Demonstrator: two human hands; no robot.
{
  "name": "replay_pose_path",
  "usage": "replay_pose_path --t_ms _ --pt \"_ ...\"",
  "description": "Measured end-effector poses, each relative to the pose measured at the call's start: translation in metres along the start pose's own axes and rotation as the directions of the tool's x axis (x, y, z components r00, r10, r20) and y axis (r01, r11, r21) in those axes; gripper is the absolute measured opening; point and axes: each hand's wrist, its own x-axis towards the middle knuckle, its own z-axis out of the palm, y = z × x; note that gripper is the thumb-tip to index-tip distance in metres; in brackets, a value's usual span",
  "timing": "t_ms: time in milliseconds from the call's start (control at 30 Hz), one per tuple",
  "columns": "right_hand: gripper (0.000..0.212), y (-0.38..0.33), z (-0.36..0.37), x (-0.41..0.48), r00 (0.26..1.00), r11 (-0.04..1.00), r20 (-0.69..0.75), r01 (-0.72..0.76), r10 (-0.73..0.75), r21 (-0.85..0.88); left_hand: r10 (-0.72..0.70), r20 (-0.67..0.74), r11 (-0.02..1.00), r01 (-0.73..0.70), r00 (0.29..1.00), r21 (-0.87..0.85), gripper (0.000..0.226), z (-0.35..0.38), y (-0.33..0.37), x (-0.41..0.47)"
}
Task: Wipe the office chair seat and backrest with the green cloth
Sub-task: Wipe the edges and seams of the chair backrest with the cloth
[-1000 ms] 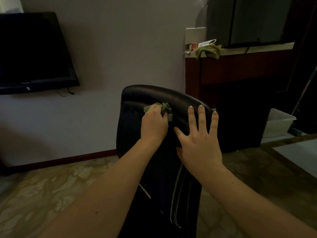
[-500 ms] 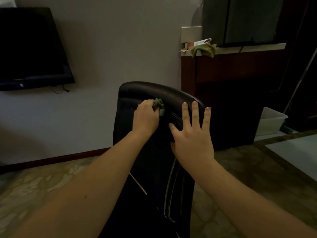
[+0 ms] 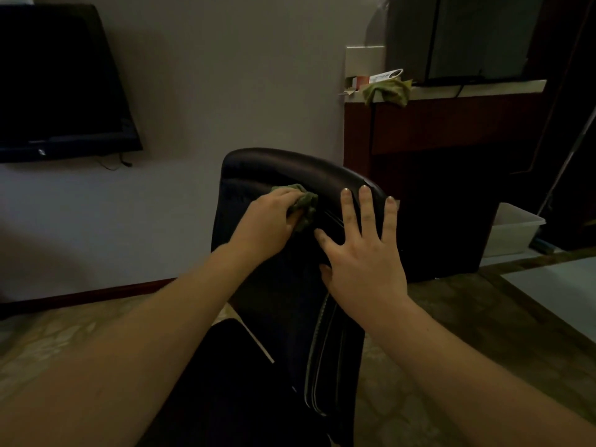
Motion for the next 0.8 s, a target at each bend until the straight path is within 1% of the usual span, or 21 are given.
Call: replay_pose_path --t_ms 67,167,233,333,400,467,533,600,633,667,700,767,800 --pt "0.054 0.003 0.0 0.002 1.0 1.0 -0.004 0.01 -0.01 0.02 -0.07 -0.016 0.998 0.07 0.997 0.003 0.031 -0.001 -0.008 0.008" --pt "0.05 0.006 0.002 0.004 1.0 0.999 0.008 0.02 -0.02 0.043 -0.257 -0.066 0.965 0.251 0.964 -0.079 0.025 0.009 -0.002 0.014" --pt "0.047 0.008 0.003 0.005 1.0 0.999 0.012 0.023 -0.024 0.045 -0.321 -0.105 0.944 0.308 0.941 -0.122 0.023 0.018 0.007 0.015" --pt "0.044 0.011 0.004 0.005 1.0 0.999 0.0 0.029 -0.029 0.046 -0.321 -0.145 0.939 0.295 0.936 -0.176 0.021 0.025 0.018 0.012" --pt "0.042 0.01 0.004 0.005 1.0 0.998 -0.014 0.021 -0.02 0.06 -0.289 -0.144 0.945 0.258 0.946 -0.203 0.021 0.027 0.024 0.005" --pt "0.043 0.009 0.005 0.004 1.0 0.998 -0.022 0.014 -0.012 0.068 -0.224 -0.137 0.958 0.192 0.965 -0.215 0.022 0.026 0.027 -0.005" --pt "0.045 0.009 0.008 0.003 0.999 0.997 -0.038 0.016 -0.013 0.072 -0.136 -0.063 0.973 0.122 0.989 -0.194 0.028 0.017 0.023 -0.01" --pt "0.048 0.01 0.011 0.003 0.998 0.996 -0.054 0.022 -0.017 0.082 -0.042 0.027 0.991 0.045 0.999 -0.124 0.031 0.003 0.009 -0.005" --pt "0.049 0.01 0.011 0.003 0.998 0.996 -0.057 0.022 -0.017 0.087 -0.029 0.036 0.995 0.032 0.999 -0.093 0.03 -0.004 0.0 0.002" --pt "0.05 0.01 0.011 0.003 0.998 0.996 -0.058 0.019 -0.014 0.092 -0.051 0.01 0.996 0.052 0.999 -0.075 0.03 -0.01 -0.008 0.009" --pt "0.05 0.009 0.011 0.003 0.998 0.995 -0.057 0.015 -0.01 0.094 -0.11 -0.043 0.991 0.107 0.993 -0.078 0.03 -0.014 -0.014 0.016" --pt "0.049 0.007 0.01 0.003 0.998 0.995 -0.061 0.007 -0.001 0.1 -0.254 -0.133 0.962 0.237 0.958 -0.134 0.031 -0.013 -0.015 0.024" --pt "0.049 0.007 0.011 0.003 0.998 0.994 -0.063 0.005 0.002 0.109 -0.303 -0.131 0.945 0.28 0.944 -0.168 0.031 -0.006 -0.009 0.024"
